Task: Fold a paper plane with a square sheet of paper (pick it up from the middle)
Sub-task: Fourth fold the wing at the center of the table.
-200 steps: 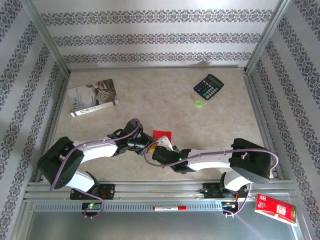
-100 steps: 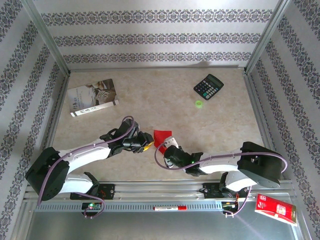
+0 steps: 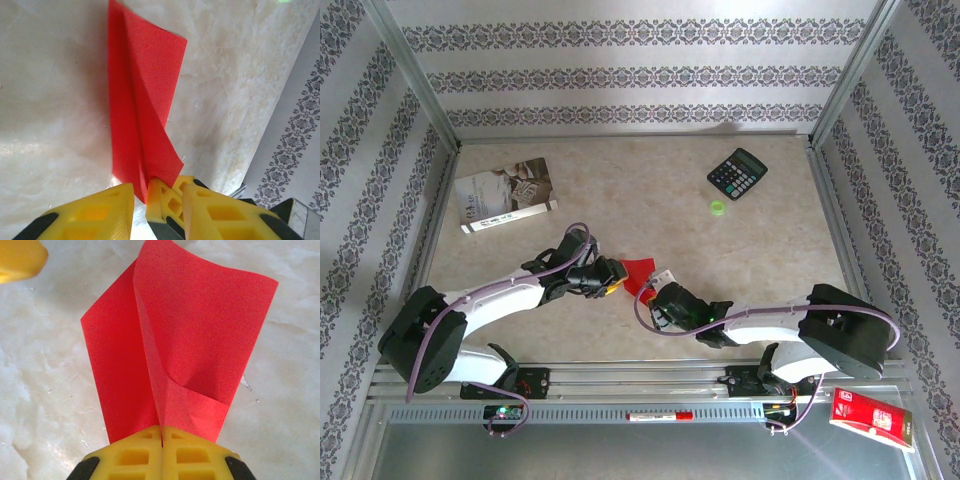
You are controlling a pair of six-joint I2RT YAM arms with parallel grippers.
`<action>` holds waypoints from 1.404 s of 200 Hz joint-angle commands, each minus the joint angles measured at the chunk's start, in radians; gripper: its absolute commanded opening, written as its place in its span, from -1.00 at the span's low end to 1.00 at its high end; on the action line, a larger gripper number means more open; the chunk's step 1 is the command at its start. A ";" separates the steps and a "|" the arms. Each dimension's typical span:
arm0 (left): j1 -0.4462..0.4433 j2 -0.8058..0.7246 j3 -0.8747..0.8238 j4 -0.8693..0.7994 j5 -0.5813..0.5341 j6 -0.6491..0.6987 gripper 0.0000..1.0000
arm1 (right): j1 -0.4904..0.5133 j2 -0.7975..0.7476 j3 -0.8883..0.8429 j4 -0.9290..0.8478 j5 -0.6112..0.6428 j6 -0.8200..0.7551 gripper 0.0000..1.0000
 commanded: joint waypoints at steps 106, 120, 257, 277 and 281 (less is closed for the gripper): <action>0.008 0.153 -0.013 0.141 0.094 0.010 -0.88 | -0.013 0.036 -0.068 0.113 -0.070 0.140 -1.00; 0.008 0.149 -0.010 0.133 0.079 0.013 -0.90 | -0.016 0.034 -0.090 0.151 -0.080 0.170 -1.00; -0.003 0.219 0.043 0.108 0.083 0.079 -0.93 | -0.110 0.070 -0.157 0.355 -0.241 0.412 -1.00; -0.006 0.233 0.054 0.112 0.098 0.089 -0.93 | -0.128 0.081 -0.153 0.360 -0.280 0.436 -1.00; -0.007 0.238 0.057 0.116 0.101 0.091 -0.93 | -0.133 0.083 -0.153 0.360 -0.287 0.443 -1.00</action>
